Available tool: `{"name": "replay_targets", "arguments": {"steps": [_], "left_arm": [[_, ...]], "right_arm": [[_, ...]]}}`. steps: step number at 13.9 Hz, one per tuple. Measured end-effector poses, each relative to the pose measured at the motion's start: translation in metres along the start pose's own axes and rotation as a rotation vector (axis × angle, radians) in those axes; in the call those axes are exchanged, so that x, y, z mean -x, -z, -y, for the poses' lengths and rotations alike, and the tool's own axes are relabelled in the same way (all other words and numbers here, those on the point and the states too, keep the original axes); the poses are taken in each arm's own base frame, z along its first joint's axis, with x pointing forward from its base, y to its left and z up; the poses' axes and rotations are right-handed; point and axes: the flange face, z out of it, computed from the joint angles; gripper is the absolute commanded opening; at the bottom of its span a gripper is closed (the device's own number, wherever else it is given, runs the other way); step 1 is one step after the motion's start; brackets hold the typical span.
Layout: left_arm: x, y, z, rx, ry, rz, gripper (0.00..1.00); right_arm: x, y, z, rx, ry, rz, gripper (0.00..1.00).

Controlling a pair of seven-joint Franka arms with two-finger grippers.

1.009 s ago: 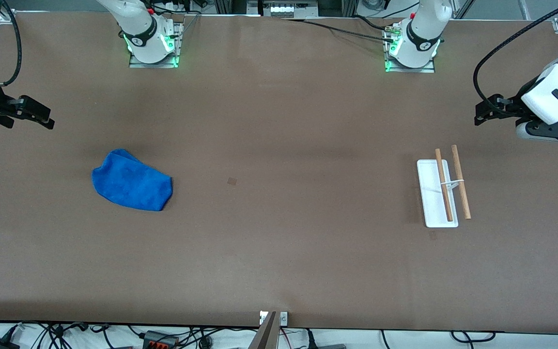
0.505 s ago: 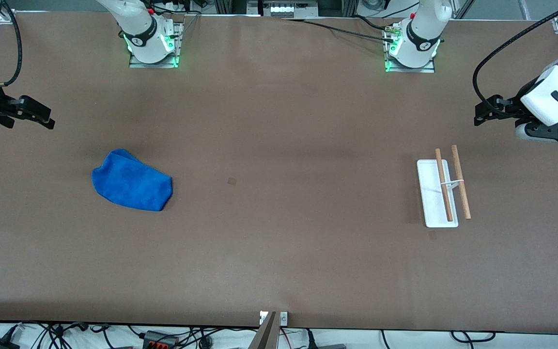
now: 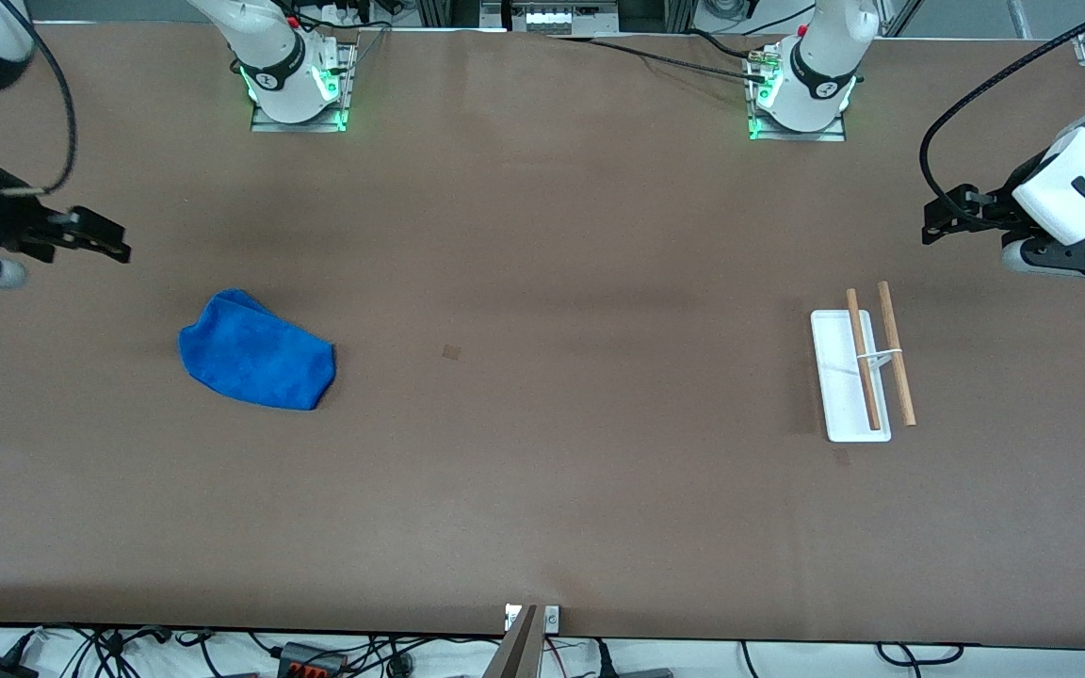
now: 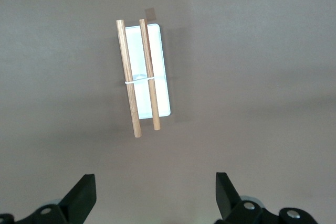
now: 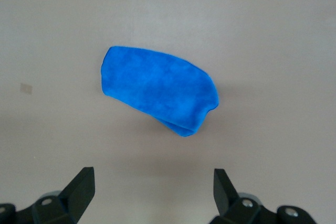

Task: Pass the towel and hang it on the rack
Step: 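Reach the right gripper down onto the blue towel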

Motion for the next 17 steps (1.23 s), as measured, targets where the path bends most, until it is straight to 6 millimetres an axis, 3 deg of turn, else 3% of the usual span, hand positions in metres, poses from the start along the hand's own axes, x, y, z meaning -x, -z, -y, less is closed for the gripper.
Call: {"name": "replay_targets", "arguments": {"steps": [6, 13, 15, 17], "left_arm": [[0.001, -0.001, 0.000, 0.001, 0.022, 0.011, 1.00], [0.001, -0.002, 0.001, 0.001, 0.026, 0.013, 1.00], [0.001, -0.002, 0.001, 0.001, 0.026, 0.014, 1.00], [0.001, -0.002, 0.001, 0.001, 0.026, 0.014, 1.00]], "right_arm": [[-0.048, -0.119, 0.075, 0.022, 0.122, 0.143, 1.00], [-0.057, -0.240, 0.154, 0.056, 0.274, 0.283, 1.00], [-0.061, -0.262, 0.161, 0.052, 0.345, 0.281, 1.00], [-0.070, -0.279, 0.156, 0.048, 0.418, 0.252, 1.00]]}}
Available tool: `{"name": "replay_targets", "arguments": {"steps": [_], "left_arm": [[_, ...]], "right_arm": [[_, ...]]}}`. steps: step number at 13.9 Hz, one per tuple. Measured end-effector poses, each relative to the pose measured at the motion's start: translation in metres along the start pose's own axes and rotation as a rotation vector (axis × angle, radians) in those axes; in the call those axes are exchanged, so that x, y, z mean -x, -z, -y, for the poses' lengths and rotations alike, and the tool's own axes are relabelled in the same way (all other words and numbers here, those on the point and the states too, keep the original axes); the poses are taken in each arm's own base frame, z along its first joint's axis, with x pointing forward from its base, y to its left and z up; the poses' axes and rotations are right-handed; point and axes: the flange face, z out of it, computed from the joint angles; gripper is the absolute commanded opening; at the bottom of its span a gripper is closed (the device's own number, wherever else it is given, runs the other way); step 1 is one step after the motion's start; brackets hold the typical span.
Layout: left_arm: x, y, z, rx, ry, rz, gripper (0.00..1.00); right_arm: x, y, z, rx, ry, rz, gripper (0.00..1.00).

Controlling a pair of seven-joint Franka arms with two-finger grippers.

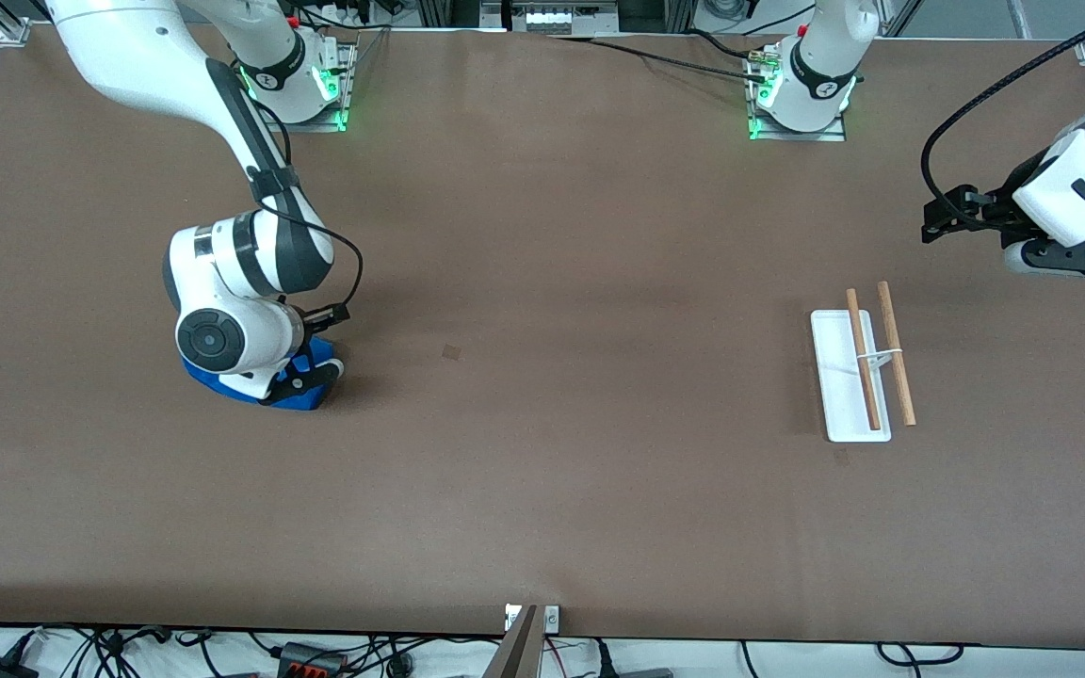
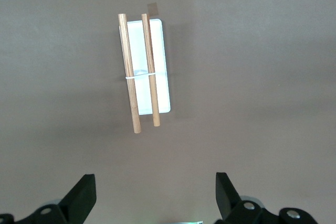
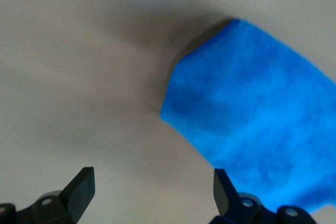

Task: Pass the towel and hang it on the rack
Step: 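Reach the right gripper down onto the blue towel, then close the right gripper on the blue towel's edge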

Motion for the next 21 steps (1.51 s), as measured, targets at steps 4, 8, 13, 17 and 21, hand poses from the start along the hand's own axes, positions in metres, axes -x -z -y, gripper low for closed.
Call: {"name": "replay_targets", "arguments": {"steps": [4, 8, 13, 17, 21], "left_arm": [[0.000, 0.000, 0.000, 0.000, 0.000, 0.000, 1.00], [0.000, 0.000, 0.000, 0.000, 0.001, 0.000, 1.00], [0.000, 0.000, 0.001, 0.000, 0.001, 0.001, 1.00], [0.000, 0.000, 0.001, 0.000, 0.002, 0.001, 1.00], [0.000, 0.000, 0.001, 0.000, 0.002, 0.002, 1.00]], "right_arm": [[-0.016, -0.029, -0.011, 0.012, 0.048, -0.038, 1.00], [-0.029, -0.046, -0.012, 0.028, 0.055, -0.082, 0.92], [-0.033, -0.050, -0.016, 0.091, 0.090, -0.081, 0.72], [-0.034, -0.050, -0.016, 0.096, 0.093, -0.081, 0.65], [-0.034, -0.050, -0.016, 0.095, 0.093, -0.081, 0.65]]}}
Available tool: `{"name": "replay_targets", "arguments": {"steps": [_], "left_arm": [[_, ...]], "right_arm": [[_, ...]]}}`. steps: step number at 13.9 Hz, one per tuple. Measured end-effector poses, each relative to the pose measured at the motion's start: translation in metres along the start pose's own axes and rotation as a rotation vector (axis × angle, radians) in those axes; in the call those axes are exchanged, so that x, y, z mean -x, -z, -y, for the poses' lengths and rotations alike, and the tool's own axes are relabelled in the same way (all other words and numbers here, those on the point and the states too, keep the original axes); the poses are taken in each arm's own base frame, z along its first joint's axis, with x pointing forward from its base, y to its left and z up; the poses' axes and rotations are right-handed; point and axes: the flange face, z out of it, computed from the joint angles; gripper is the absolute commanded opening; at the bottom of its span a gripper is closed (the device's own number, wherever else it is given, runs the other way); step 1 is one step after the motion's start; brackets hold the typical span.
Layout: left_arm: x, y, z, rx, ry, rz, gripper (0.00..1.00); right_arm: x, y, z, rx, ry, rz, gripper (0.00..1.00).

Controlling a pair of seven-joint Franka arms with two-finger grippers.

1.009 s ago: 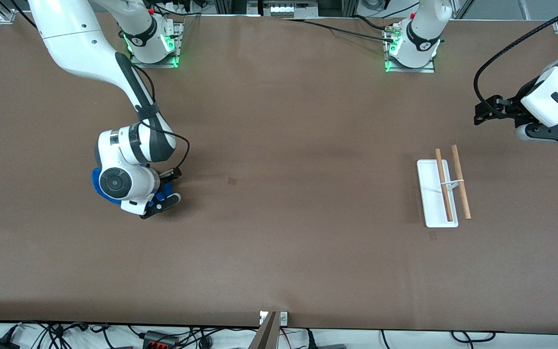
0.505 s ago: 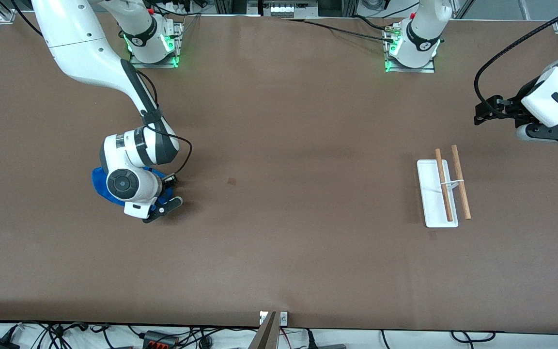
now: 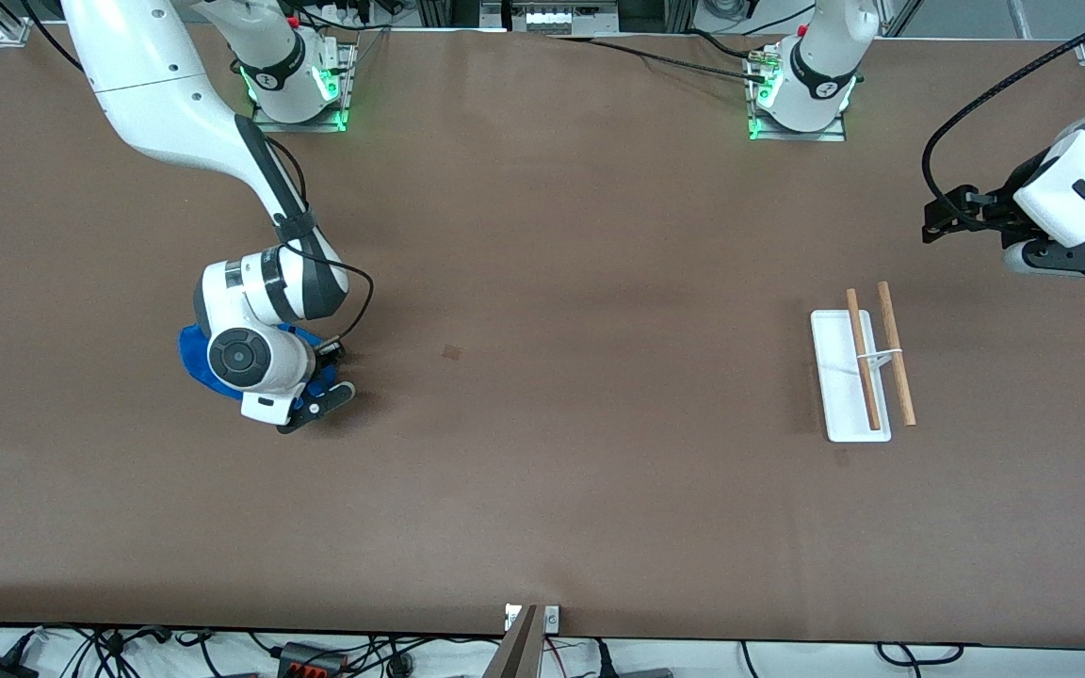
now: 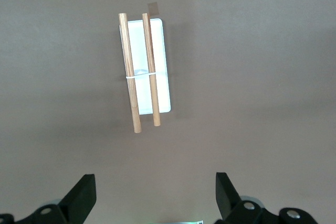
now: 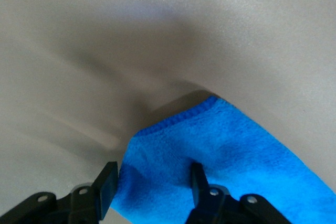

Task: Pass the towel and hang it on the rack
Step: 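Close the right gripper on the blue towel's edge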

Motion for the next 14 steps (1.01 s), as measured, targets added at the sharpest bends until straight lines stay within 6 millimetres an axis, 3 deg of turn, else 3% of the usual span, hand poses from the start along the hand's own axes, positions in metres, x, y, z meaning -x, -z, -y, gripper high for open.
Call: {"name": "replay_targets", "arguments": {"steps": [4, 6, 10, 12, 14], "left_arm": [[0.000, 0.000, 0.000, 0.000, 0.000, 0.000, 1.00], [0.000, 0.000, 0.000, 0.000, 0.000, 0.001, 1.00], [0.000, 0.000, 0.002, 0.009, 0.005, 0.001, 1.00], [0.000, 0.000, 0.004, 0.010, 0.008, 0.001, 1.00], [0.000, 0.000, 0.004, 0.010, 0.009, 0.001, 1.00]], "right_arm": [[-0.003, 0.000, 0.010, 0.002, -0.001, 0.001, 0.65], [-0.006, 0.000, 0.018, 0.005, 0.005, 0.000, 0.60], [-0.006, 0.000, 0.019, 0.010, 0.008, 0.001, 0.38], [-0.006, 0.000, 0.019, 0.016, 0.012, 0.002, 0.16], [-0.006, 0.001, 0.018, 0.026, 0.018, 0.004, 0.01]]}}
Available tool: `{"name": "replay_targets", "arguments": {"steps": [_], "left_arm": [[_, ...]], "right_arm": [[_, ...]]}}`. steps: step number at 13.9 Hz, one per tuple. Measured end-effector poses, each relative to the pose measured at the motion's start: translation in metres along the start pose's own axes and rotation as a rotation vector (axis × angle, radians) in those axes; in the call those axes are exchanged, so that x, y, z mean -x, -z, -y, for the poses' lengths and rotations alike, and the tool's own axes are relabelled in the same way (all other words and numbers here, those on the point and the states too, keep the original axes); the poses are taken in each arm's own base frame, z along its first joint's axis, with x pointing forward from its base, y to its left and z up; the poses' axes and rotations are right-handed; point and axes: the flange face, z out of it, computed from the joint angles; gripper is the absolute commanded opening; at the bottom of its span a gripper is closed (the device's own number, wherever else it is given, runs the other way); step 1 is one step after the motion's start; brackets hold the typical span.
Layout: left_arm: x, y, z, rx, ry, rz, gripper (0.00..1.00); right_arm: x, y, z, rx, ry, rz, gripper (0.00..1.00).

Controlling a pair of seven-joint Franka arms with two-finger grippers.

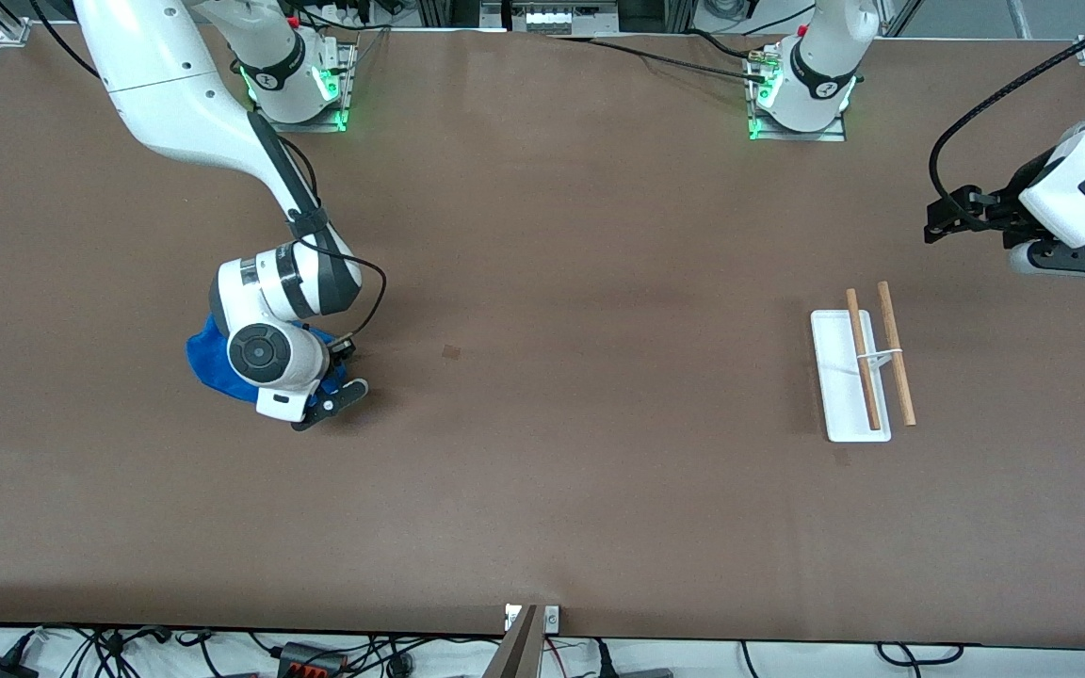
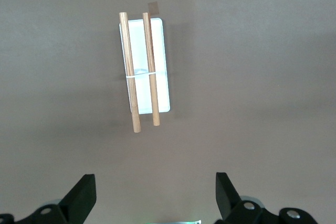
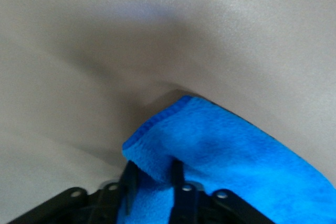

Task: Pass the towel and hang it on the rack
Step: 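Close the right gripper on the blue towel's edge, then lift the towel with the right gripper while the left gripper approaches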

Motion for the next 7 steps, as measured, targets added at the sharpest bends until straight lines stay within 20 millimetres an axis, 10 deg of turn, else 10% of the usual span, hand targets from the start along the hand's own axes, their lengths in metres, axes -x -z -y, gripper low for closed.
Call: {"name": "replay_targets", "arguments": {"steps": [4, 7], "left_arm": [[0.000, 0.000, 0.000, 0.000, 0.000, 0.000, 1.00], [0.000, 0.000, 0.000, 0.000, 0.000, 0.000, 1.00]], "right_arm": [[-0.004, 0.012, -0.003, 0.005, -0.002, -0.008, 0.00], [-0.011, 0.057, -0.010, -0.001, -0.016, 0.017, 0.00]]}}
